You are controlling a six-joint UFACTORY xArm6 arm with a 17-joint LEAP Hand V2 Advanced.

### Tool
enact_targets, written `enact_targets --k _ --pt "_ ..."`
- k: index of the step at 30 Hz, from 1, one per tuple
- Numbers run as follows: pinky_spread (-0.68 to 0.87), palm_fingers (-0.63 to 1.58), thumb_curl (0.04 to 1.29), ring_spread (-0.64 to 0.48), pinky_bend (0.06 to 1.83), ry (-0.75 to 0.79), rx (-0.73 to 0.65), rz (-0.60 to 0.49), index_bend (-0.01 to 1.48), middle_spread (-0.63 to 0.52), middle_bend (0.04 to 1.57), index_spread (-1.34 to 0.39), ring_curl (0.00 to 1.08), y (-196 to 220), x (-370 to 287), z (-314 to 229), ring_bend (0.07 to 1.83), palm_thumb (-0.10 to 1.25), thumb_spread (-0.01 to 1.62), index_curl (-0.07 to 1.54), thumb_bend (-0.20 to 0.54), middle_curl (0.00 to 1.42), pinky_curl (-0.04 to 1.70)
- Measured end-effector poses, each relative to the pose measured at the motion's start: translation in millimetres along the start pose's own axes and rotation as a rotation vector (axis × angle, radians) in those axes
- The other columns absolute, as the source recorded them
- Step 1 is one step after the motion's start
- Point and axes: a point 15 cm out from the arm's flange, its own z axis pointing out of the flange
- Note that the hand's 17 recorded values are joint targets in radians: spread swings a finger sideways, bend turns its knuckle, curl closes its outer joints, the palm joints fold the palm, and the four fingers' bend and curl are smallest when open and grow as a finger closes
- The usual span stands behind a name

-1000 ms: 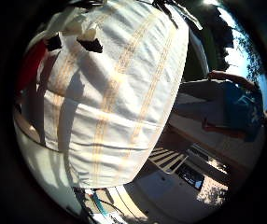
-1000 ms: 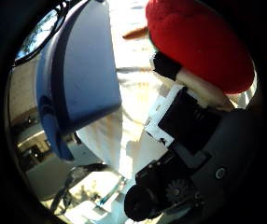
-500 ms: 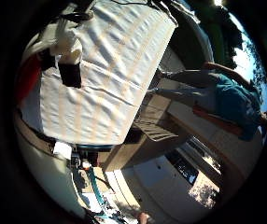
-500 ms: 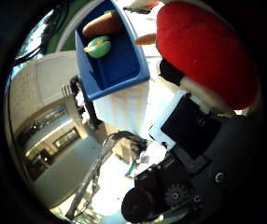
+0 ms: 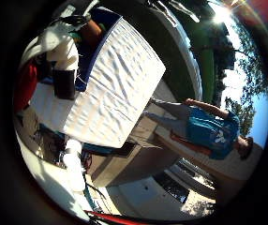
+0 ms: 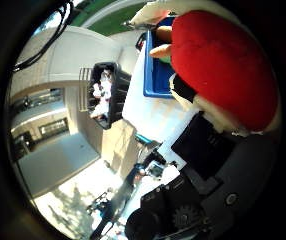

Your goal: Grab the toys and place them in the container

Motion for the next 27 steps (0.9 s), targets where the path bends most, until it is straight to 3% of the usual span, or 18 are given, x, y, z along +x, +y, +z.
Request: enact_targets --k 10,11,14,16,21,27 --pt "0.16 0.82 0.49 -0.09 1.47 0.003 -0.103 0.062 0.96 -0.23 1.13 -1.00 0.81 -101.0 -14.9 63.5 1.43 0.86 1.26 0.00 -0.032 1.08 0.83" --pt "0.18 0.80 0.48 -0.07 1.46 0.003 -0.107 0.062 0.95 -0.23 1.09 -0.97 0.78 -101.8 -15.0 65.3 1.39 0.85 1.27 0.00 -0.036 1.06 0.82" --pt "0.21 0.14 0.44 0.02 1.46 0.001 -0.150 0.064 0.84 -0.18 0.68 -0.65 0.78 -108.9 -15.6 84.7 1.27 0.76 1.25 0.02 -0.050 0.92 0.86" --pt "0.27 -0.13 0.42 0.10 1.34 -0.001 -0.175 0.064 0.79 -0.10 0.48 -0.45 0.66 -112.5 -15.6 96.2 1.06 0.73 1.24 0.04 -0.040 0.78 0.78" --pt "0.37 -0.26 0.39 0.25 1.09 -0.005 -0.208 0.059 0.55 0.07 0.20 -0.38 0.44 -116.9 -13.1 111.8 0.68 0.68 1.20 0.05 -0.035 0.58 0.61" --pt "0.44 -0.19 0.37 0.31 0.94 -0.013 -0.154 0.056 0.33 0.15 0.11 -0.41 0.35 -127.9 -13.7 103.8 0.52 0.66 1.16 0.06 -0.034 0.44 0.51"
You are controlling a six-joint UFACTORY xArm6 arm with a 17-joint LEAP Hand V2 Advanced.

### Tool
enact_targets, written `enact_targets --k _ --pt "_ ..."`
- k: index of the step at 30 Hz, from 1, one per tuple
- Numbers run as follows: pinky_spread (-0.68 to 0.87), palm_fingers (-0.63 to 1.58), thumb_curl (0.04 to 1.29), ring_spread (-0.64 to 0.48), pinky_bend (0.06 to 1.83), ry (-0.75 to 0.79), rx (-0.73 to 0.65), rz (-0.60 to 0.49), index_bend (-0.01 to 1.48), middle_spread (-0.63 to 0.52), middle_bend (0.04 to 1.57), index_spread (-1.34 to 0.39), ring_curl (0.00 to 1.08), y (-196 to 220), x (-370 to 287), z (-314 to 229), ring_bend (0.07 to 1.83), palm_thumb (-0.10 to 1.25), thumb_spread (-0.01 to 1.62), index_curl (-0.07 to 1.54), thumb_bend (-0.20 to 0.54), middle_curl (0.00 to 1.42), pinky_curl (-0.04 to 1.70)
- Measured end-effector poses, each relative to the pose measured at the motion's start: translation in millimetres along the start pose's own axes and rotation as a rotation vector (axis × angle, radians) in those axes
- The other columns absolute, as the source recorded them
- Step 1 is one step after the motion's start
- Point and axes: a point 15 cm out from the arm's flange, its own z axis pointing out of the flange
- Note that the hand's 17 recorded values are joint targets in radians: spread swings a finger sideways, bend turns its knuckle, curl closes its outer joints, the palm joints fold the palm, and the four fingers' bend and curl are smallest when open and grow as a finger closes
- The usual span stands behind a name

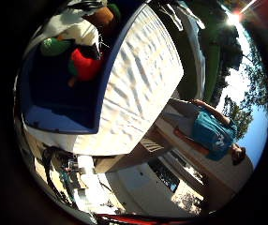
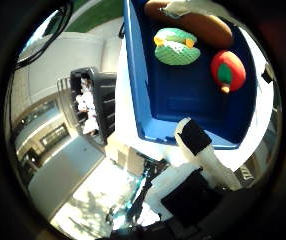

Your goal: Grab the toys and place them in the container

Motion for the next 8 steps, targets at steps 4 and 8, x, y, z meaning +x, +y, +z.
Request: enact_targets --k 4,8 --pt "0.46 -0.14 0.36 0.33 0.89 -0.053 0.037 -0.007 0.25 0.17 0.10 -0.41 0.33 4.4 -8.6 -15.3 0.47 0.65 1.15 0.10 -0.028 0.36 0.46" --pt "0.47 -0.11 0.35 0.34 0.85 -0.065 0.092 0.002 0.22 0.17 0.11 -0.39 0.32 24.5 -3.1 -44.7 0.44 0.66 1.14 0.13 -0.022 0.32 0.43"
